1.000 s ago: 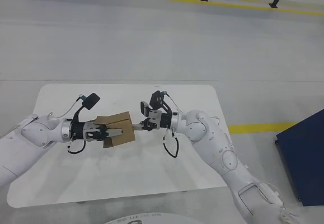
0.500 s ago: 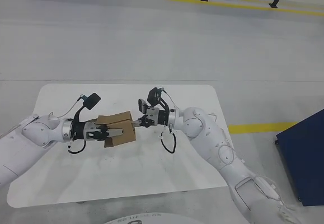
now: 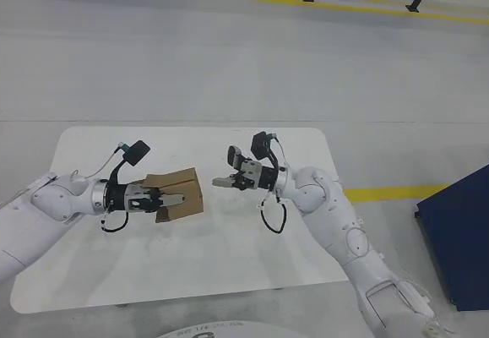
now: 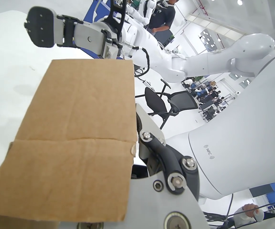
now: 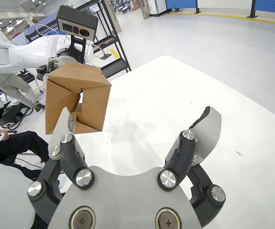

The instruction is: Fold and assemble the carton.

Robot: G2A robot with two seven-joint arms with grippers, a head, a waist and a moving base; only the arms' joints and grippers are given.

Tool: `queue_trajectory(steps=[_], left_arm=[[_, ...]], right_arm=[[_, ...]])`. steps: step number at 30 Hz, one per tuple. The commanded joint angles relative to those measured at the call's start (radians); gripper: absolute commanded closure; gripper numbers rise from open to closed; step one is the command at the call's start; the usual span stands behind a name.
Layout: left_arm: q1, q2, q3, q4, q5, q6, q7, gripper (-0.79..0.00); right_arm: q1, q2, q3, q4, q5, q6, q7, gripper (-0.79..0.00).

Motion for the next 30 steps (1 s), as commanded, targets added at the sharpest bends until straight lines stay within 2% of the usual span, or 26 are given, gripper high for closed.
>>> queue_trajectory(steps=[1, 4, 10, 14, 15, 16, 17, 20, 23, 26, 30], left_arm=[[-0.002, 0.001, -0.001, 0.002, 0.009, 0.007, -0.007, 0.000], [-0.025, 0.003, -0.008, -0.005, 0.083, 0.077, -0.048, 0.000], [-0.088, 0.000, 0.004, -0.182, 0.339, 0.384, -0.166, 0.000], [-0.148, -0.024, 0.061, -0.315, 0.471, 0.622, -0.319, 0.000], [-0.166, -0.033, 0.077, -0.338, 0.502, 0.675, -0.347, -0.256], [-0.176, -0.040, 0.087, -0.350, 0.520, 0.706, -0.361, -0.708], [-0.197, -0.055, 0.111, -0.368, 0.555, 0.767, -0.391, -0.785], [-0.237, -0.096, 0.164, -0.380, 0.592, 0.862, -0.443, -0.785], [-0.274, -0.135, 0.198, -0.343, 0.641, 0.906, -0.431, -0.785], [-0.287, -0.168, 0.219, -0.316, 0.633, 0.900, -0.411, -0.785], [-0.297, -0.189, 0.215, -0.291, 0.625, 0.887, -0.385, -0.785]], right_arm=[[-0.011, 0.003, 0.011, -0.008, 0.000, -0.001, -0.008, -0.785], [-0.040, 0.009, 0.044, -0.022, -0.005, -0.013, -0.038, -0.785], [-0.141, 0.029, 0.149, -0.063, -0.024, -0.066, -0.134, -0.785], [-0.223, 0.039, 0.219, -0.104, -0.050, -0.100, -0.199, -0.785], [-0.238, 0.040, 0.232, -0.112, -0.055, -0.104, -0.211, -0.785], [-0.246, 0.041, 0.239, -0.117, -0.059, -0.107, -0.217, -0.785], [-0.260, 0.043, 0.250, -0.124, -0.066, -0.110, -0.226, -0.785], [-0.280, 0.044, 0.263, -0.137, -0.076, -0.107, -0.242, -0.785], [-0.291, 0.044, 0.267, -0.149, -0.087, -0.105, -0.247, -0.785], [-0.301, 0.044, 0.268, -0.164, -0.102, -0.107, -0.252, -0.785], [-0.305, 0.043, 0.266, -0.175, -0.116, -0.097, -0.256, -0.785]])
